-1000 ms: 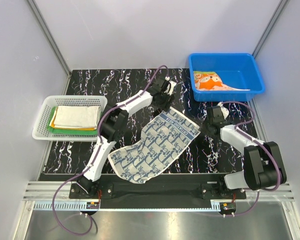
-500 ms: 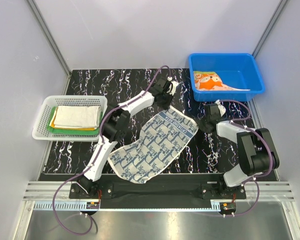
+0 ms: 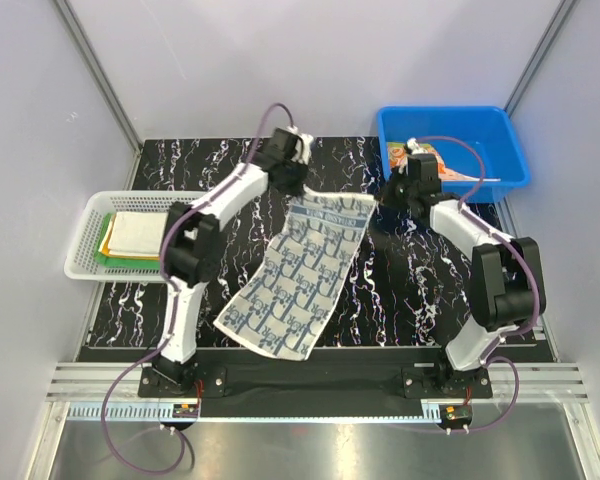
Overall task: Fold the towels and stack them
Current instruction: Flatten out the crumpled towel, then fold the towel
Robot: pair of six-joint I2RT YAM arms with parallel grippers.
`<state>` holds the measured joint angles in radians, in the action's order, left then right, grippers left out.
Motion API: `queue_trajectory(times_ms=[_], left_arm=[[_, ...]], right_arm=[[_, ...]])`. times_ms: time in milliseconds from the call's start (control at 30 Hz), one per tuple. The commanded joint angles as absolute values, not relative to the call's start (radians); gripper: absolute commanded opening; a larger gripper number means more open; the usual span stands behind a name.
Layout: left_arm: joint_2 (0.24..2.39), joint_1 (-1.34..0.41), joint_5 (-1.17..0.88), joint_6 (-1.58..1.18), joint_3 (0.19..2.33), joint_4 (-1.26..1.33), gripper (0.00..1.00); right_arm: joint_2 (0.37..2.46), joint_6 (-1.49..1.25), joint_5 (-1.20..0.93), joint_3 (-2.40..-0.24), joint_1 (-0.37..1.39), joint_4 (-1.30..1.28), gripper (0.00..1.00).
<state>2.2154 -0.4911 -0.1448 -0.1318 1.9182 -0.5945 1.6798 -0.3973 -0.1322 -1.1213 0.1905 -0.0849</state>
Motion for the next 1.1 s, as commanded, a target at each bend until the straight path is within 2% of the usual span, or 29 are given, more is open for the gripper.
queue_trajectory(times_ms=[0,67,133,233,333,467,633,1067], left_arm=[[2.112,-0.448,-0.126,-0.141,1.985,-0.592,0.0],[2.114,-0.416,-0.126,-0.144,2.006,-0.601,0.0],[2.124,-0.394,-0.138,-0.153,2.042,-0.6,0.0],[2.147,-0.356,-0.178,-0.172,2.097,-0.586,0.0],[2.19,-0.331,-0.23,-0.169,2.188,-0.569,0.0],[2.203,-0.322,-0.216,-0.094,2.208,-0.543,0.0],[2.175,-0.313,-0.222,-0.016,2.151,-0.509,0.0],[1.881,-0.314,-0.296,-0.023,1.677,-0.402,0.0]], right_arm=[[1.745,-0.255,-0.314,-1.251,0.19,-0.002,0.0],[1.785,-0.233,-0.314,-1.358,0.192,0.032,0.0],[1.874,-0.172,-0.313,-1.463,0.19,-0.039,0.0],[2.002,-0.115,-0.339,-1.725,0.19,-0.124,0.0],[2.085,-0.098,-0.347,-1.862,0.19,-0.163,0.0],[2.134,-0.063,-0.359,-1.92,0.19,-0.146,0.0],[2.108,-0.034,-0.397,-1.837,0.19,-0.066,0.0],[1.78,-0.014,-0.468,-1.359,0.238,0.021,0.0]])
